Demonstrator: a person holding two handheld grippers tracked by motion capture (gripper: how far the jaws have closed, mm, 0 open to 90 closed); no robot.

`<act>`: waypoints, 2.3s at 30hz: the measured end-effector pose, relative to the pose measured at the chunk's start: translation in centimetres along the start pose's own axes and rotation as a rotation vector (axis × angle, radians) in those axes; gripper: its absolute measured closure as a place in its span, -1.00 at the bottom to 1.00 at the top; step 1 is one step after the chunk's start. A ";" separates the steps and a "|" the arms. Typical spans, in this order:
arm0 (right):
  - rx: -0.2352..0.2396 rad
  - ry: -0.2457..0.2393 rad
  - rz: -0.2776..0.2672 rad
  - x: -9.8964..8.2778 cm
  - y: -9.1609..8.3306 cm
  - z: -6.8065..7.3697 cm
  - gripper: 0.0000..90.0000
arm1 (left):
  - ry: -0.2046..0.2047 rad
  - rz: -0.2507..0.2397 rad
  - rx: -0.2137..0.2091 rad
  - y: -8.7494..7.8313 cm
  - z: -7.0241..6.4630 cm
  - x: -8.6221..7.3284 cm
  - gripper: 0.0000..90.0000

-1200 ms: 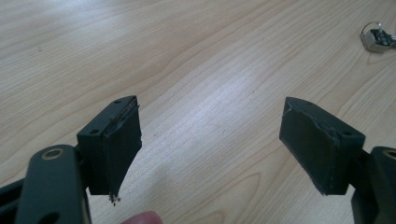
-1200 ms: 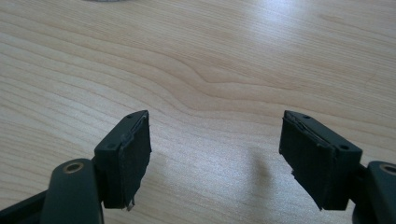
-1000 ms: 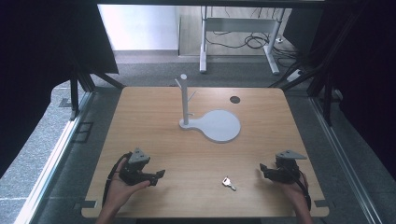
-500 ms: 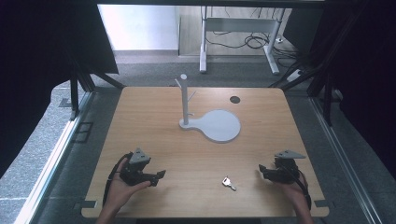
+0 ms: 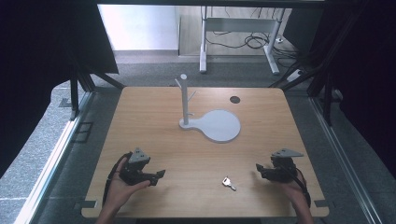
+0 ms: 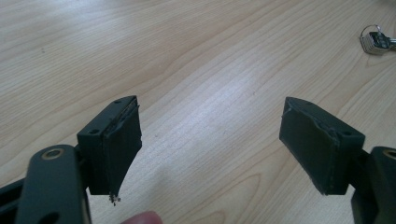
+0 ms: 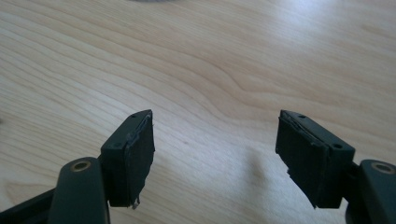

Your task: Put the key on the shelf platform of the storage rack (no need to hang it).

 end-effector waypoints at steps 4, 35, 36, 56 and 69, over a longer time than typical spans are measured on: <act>0.032 -0.022 -0.002 1.0 0.0 0.7 -0.34 | -0.004 -0.004 0.006 -0.1 0.1 0.1 -0.53; 0.241 -0.218 0.148 5.6 -2.4 8.5 -0.20 | 0.025 0.002 -0.017 0.4 -0.9 0.1 -0.51; 0.245 -0.225 0.158 5.5 -2.4 8.7 -0.20 | 0.028 0.002 -0.022 0.4 -1.0 0.1 -0.51; 0.307 -0.289 0.328 1.9 -0.5 12.4 -0.14 | 0.029 0.017 -0.032 0.8 -1.4 -0.2 -0.52; 0.327 -0.325 0.388 0.7 0.7 13.8 -0.07 | 0.030 0.015 -0.033 0.7 -1.4 -0.1 -0.52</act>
Point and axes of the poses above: each handheld gripper's, and its own axes: y roughly forward along the jaws, x roughly out of its top, z roughly to its left, the point moved 10 cm from there along y, roughly forward along the jaws, and after that the axes turned 8 degrees about -z, right-handed, at the moved point
